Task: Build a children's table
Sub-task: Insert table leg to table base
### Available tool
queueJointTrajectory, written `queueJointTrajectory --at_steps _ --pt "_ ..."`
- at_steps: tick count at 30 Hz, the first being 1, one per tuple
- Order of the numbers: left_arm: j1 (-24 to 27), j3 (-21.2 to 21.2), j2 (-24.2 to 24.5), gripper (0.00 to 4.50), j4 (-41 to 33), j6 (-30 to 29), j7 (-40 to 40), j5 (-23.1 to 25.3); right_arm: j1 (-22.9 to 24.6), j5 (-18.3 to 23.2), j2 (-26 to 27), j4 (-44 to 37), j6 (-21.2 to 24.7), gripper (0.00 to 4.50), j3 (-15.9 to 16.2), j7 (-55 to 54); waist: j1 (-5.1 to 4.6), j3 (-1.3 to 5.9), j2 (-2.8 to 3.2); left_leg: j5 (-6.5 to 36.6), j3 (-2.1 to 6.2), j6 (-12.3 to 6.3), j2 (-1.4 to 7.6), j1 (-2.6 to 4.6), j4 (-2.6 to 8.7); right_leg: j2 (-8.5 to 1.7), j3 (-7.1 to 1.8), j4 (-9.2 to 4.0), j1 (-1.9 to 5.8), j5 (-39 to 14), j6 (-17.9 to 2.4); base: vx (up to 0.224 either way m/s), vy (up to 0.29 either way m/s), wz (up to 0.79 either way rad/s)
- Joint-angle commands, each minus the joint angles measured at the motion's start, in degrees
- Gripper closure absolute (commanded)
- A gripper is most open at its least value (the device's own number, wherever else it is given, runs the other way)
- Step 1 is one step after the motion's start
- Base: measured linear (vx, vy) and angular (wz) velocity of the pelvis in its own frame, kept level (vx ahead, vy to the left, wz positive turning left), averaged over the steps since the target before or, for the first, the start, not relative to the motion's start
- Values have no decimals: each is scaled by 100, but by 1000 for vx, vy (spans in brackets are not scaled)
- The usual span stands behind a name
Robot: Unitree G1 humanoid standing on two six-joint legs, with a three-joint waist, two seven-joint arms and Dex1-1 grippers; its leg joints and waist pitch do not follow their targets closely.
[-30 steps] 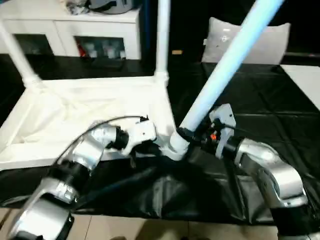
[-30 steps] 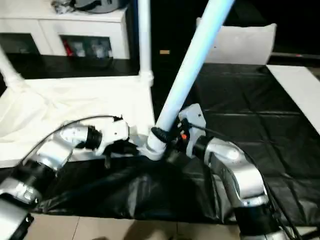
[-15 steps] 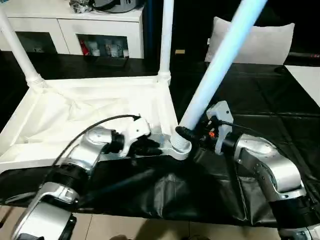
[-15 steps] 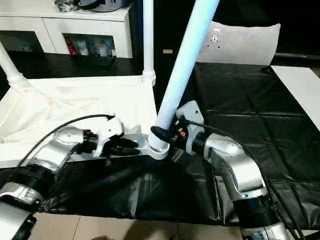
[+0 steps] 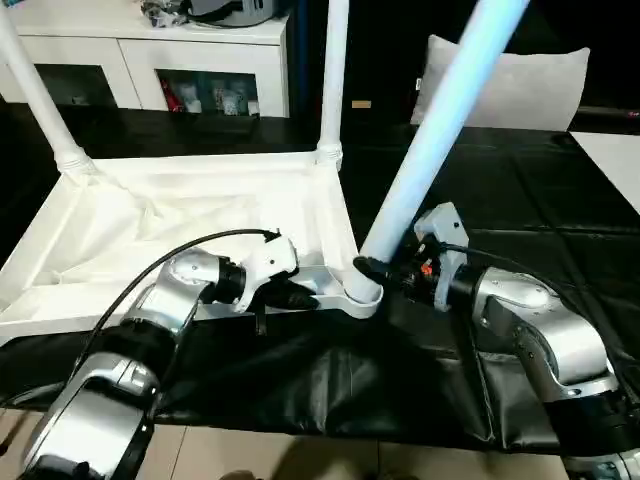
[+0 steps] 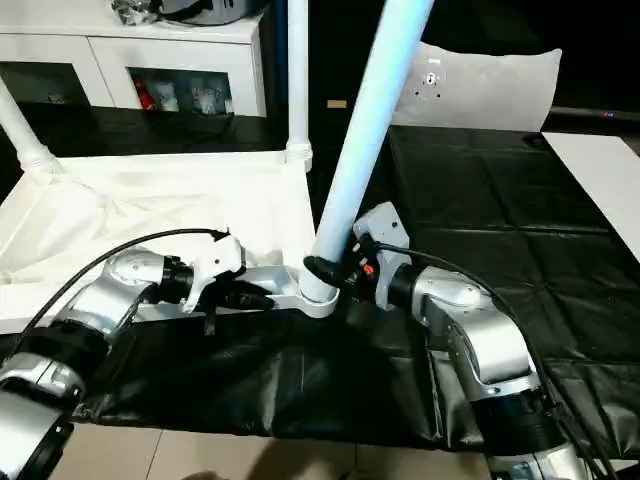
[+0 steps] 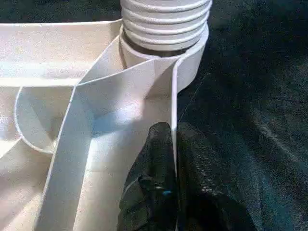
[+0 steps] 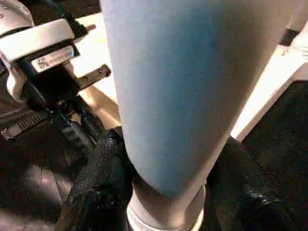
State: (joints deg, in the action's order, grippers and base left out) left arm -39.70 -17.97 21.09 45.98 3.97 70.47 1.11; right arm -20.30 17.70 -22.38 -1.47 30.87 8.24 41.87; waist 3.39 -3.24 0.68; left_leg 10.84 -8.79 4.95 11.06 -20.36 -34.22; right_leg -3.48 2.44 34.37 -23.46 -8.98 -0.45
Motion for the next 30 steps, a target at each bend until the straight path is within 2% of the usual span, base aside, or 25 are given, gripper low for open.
queueJointTrajectory --at_steps 1,3,5,6,8,11,12,18,21,22,23,24,26,27,28,29,30 --pt "13 -111 -35 450 93 25 161 67 -152 -71 -103 78 112 264 72 79 19 374 13 1470 -4 19 119 25 442 -375 -207 -490 284 -2299 -845 0 0 0" --pt "26 -92 -41 450 21 33 368 -44 -239 -111 -165 164 213 264 126 148 17 392 -7 1346 -10 0 123 7 432 -373 -211 -438 311 -1882 -1014 0 0 0" --pt "47 -99 -27 450 -54 51 484 -90 -278 -136 -197 205 232 264 165 201 16 398 -10 1255 -14 -15 124 -2 426 -371 -211 -409 323 -1662 -1097 0 0 0" --pt "76 -127 10 450 -162 25 662 -126 -356 -152 -236 276 341 264 228 282 14 405 -45 1154 -29 -52 126 -7 412 -378 -215 -394 338 -1458 -1177 0 0 0" --pt "63 -174 31 450 -169 224 696 -62 -461 -199 -308 382 370 264 379 472 15 407 -37 1026 -27 -83 128 -16 410 -380 -210 -369 350 -1319 -1218 0 0 0" --pt "41 -194 38 450 -149 305 664 2 -506 -182 -332 434 435 264 454 562 22 395 -41 1064 -48 -105 136 3 404 -388 -217 -385 337 -1398 -1226 0 0 0" --pt "27 -226 41 450 -192 342 677 53 -596 -210 -339 587 409 264 532 644 24 395 -69 1084 -44 -106 138 -3 408 -396 -211 -384 343 -1500 -1207 0 0 0" --pt "28 -281 65 450 -347 347 793 76 -752 -291 -344 859 339 264 613 798 14 374 -68 1214 -44 -54 143 12 419 -399 -217 -432 319 -1920 -1059 0 0 0" --pt "0 -262 61 450 -362 357 789 63 -776 -238 -266 1055 195 264 469 723 14 385 -71 1183 -43 -53 138 9 416 -396 -215 -422 321 -1840 -1075 0 0 0" --pt "-6 -249 55 450 -353 364 756 66 -754 -208 -246 1068 174 264 419 705 18 386 -47 1184 -41 -46 137 13 414 -395 -214 -417 318 -1817 -1084 0 0 0" --pt "-18 -227 43 450 -330 373 699 71 -724 -164 -228 1076 144 264 367 714 14 386 -51 1191 -45 -46 135 11 415 -390 -214 -423 319 -1808 -1088 0 0 0" --pt "-37 -159 1 450 -270 391 573 52 -576 -53 -179 1044 66 264 213 685 24 389 -35 1210 -44 -52 142 18 415 -393 -215 -424 317 -1759 -1120 0 0 0" --pt "-30 -94 -34 450 -245 369 503 6 -361 74 -106 976 11 264 12 610 37 401 -57 1190 -45 -62 140 9 412 -392 -214 -416 330 -1664 -1132 0 0 0" --pt "-22 -80 -36 450 -254 350 505 -9 -294 110 -80 952 -1 264 -53 577 49 408 5 1157 -35 -55 144 16 417 -395 -213 -405 329 -1587 -1152 0 0 0" --pt "-16 -73 -37 450 -264 337 510 -10 -270 119 -66 949 -13 264 -82 568 34 405 -28 1201 -38 -49 141 13 422 -379 -204 -406 334 -1518 -1190 0 0 0" --pt "-16 -73 -37 450 -264 337 510 -10 -270 119 -66 949 -13 264 -82 568 34 405 -28 1201 -38 -49 141 13 422 -379 -204 -406 334 -1518 -1190 0 0 0" --pt "3 -59 -36 450 -270 311 531 -22 -92 170 -23 928 -58 264 -227 466 36 393 -33 1268 -46 -53 133 18 421 -384 -204 -426 327 -1649 -1180 0 0 0"
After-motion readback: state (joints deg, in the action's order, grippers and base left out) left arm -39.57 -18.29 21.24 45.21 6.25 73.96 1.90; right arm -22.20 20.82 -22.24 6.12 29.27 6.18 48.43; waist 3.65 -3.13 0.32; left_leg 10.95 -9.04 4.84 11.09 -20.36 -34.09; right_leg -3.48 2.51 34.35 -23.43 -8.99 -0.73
